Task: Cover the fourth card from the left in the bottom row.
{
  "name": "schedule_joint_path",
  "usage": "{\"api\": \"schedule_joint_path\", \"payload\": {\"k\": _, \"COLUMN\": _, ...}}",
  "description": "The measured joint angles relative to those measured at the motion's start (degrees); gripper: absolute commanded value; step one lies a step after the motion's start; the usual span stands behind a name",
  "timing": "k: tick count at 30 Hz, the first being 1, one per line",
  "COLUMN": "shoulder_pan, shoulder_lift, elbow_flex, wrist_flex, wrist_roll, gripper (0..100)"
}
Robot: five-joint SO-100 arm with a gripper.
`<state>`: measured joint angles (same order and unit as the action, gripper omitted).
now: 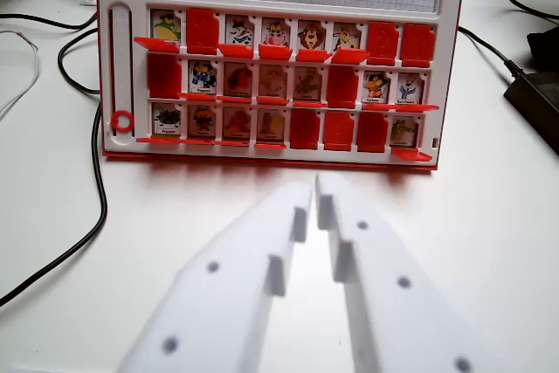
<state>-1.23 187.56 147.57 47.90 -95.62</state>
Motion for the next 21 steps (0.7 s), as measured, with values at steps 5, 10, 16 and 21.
{"api": "schedule_joint_path", "payload": {"k": 5, "shoulder_pan": -0.79, "shoulder_lift": 0.0, "elbow_flex": 0.0, "wrist_flex": 0.0, "wrist_roll": 0.0, "gripper": 0}}
{"api": "schedule_joint_path", "payload": {"k": 10, "shoulder_pan": -0.62, "shoulder_lift": 0.0, "elbow_flex": 0.0, "wrist_flex": 0.0, "wrist_roll": 0.0, "gripper": 0}}
{"api": "schedule_joint_path", "payload": {"k": 16, "shoulder_pan": -0.44, "shoulder_lift": 0.0, "elbow_flex": 0.0, "wrist_flex": 0.0, "wrist_roll": 0.0, "gripper": 0}}
{"api": "schedule_joint_path", "payload": {"k": 21, "shoulder_pan": -0.44, "shoulder_lift": 0.0, "elbow_flex": 0.0, "wrist_flex": 0.0, "wrist_roll": 0.0, "gripper": 0}}
